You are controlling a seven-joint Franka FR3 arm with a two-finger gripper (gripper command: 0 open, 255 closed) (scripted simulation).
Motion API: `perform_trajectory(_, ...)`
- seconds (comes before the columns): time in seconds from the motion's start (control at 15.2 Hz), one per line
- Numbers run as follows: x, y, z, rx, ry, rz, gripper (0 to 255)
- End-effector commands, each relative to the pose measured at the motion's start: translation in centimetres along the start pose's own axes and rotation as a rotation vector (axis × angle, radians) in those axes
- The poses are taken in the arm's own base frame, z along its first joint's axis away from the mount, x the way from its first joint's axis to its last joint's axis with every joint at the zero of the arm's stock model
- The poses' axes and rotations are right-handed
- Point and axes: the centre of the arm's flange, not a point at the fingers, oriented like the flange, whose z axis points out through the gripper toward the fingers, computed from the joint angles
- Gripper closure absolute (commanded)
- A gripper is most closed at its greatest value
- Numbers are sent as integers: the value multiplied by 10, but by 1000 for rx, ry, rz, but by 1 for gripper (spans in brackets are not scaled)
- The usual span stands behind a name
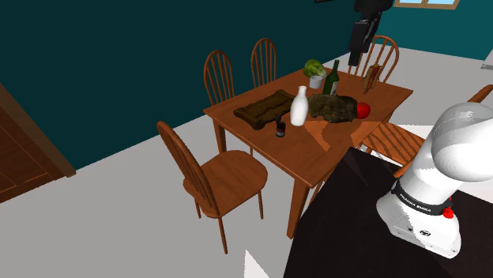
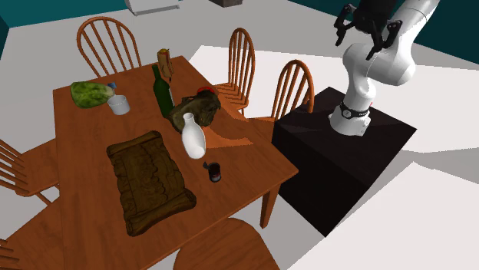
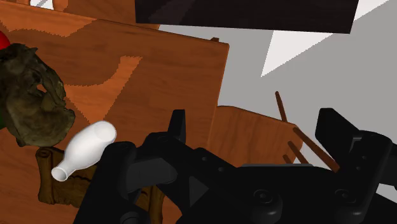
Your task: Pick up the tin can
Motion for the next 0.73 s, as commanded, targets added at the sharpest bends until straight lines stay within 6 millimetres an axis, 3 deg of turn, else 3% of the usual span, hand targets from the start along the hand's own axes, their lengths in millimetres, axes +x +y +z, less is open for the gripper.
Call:
perform_trajectory(0.0, 0, 0, 0, 0, 0, 0, 0)
perform_trajectory(0.66, 64, 49, 103, 20, 28, 11, 0)
